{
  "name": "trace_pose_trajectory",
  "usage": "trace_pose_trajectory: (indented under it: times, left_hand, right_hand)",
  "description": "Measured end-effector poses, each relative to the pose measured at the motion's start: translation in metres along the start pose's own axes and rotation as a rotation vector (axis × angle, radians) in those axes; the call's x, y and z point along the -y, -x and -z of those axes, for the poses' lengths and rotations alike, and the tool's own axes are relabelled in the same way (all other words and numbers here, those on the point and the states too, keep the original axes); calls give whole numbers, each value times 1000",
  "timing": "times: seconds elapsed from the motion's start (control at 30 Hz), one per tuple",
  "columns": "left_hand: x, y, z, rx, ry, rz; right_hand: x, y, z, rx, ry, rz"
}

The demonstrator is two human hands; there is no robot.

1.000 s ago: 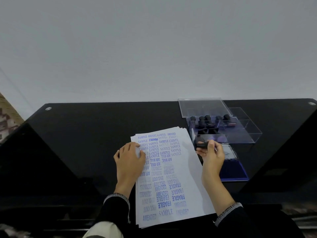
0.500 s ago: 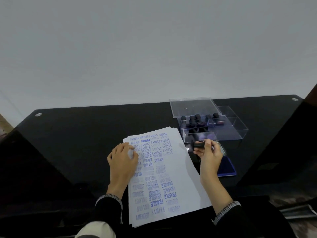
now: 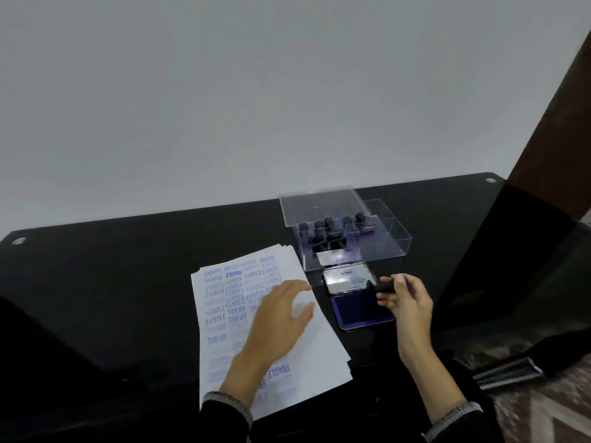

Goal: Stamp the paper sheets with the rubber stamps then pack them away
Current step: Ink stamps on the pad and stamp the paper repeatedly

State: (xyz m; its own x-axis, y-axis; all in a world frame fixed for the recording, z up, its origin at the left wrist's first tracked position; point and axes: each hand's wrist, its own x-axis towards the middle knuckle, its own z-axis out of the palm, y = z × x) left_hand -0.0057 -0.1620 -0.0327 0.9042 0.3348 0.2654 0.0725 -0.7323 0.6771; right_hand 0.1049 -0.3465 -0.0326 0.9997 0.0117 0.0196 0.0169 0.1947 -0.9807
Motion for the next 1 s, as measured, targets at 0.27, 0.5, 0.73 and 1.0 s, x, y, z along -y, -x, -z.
trace_pose_trajectory:
  times: [0.27,0.5,0.73,1.0]
  left_hand:
    - [2,-1,-43,228,-240,-84]
    - [5,-1,-45,219,-261,-75]
    - [7,-1,-45,208,-252,-65]
    - [2,-3,-38,182,-14,-1]
  right_hand:
    - [1,2,10,227,509,236]
    - [5,2,-11,510,754,375]
    - [-3,3,-20,524,849,416]
    - [-3,11,-26,486,790,337]
